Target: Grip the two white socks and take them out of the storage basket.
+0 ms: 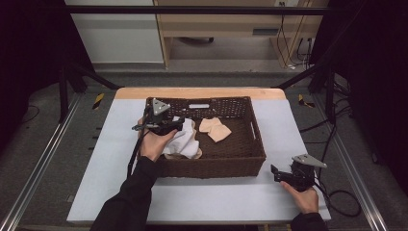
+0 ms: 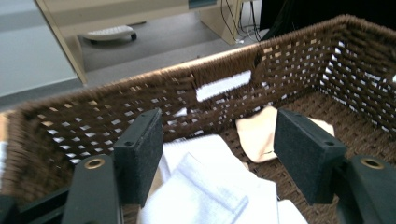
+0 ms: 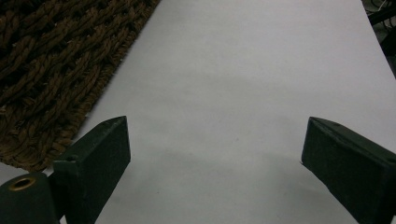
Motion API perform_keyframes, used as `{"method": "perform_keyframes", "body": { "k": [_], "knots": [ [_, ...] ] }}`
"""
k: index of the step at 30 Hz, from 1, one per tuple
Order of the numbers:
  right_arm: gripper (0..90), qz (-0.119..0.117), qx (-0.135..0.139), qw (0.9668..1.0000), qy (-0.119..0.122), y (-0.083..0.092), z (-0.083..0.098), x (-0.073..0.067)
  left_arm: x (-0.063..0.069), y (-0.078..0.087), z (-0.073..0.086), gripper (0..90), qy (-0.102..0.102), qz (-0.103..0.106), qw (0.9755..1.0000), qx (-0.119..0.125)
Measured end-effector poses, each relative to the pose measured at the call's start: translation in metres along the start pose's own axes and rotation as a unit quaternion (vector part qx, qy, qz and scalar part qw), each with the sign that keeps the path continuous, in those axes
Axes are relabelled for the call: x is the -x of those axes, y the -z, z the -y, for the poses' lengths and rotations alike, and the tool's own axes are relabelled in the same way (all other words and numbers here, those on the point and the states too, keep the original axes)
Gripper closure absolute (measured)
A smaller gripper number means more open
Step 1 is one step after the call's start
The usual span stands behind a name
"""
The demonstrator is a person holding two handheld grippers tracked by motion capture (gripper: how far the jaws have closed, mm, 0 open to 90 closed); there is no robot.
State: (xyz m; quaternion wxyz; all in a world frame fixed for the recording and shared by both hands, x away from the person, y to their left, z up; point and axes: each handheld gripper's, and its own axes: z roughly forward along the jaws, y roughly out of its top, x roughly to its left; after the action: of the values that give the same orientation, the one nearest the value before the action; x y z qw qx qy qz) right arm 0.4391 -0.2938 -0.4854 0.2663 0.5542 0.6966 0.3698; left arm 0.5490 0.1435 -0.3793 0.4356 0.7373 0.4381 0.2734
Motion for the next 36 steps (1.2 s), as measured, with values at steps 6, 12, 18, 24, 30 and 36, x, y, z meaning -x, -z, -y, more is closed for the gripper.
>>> {"method": "perform_keyframes", "body": {
  "k": [6,12,18,24,30,36],
  "knots": [
    [7.9,-0.001,0.000,1.0000,0.000,0.000,0.000,0.000,0.003,-0.012,0.009,31.5,-0.001,0.000,0.9997,-0.024],
    [7.8,0.000,-0.001,1.0000,0.002,-0.001,0.000,0.000,0.005,-0.019,0.016,30.3,-0.004,0.002,0.9992,-0.041],
    [7.5,0.000,-0.003,1.0000,0.001,-0.001,0.000,0.000,0.004,-0.025,0.021,26.9,-0.004,0.004,0.9980,-0.063],
    [7.6,0.000,-0.003,1.0000,0.001,-0.001,0.000,0.000,0.004,-0.033,0.028,19.4,-0.003,0.002,0.9950,-0.099],
    [7.6,-0.001,-0.002,1.0000,0.002,-0.001,0.000,0.000,0.007,-0.036,0.032,17.6,-0.017,0.000,0.9925,-0.121],
    [7.5,-0.002,-0.004,1.0000,0.002,-0.001,0.000,0.000,0.008,-0.037,0.034,15.9,-0.022,0.007,0.9908,-0.134]
  ]
}}
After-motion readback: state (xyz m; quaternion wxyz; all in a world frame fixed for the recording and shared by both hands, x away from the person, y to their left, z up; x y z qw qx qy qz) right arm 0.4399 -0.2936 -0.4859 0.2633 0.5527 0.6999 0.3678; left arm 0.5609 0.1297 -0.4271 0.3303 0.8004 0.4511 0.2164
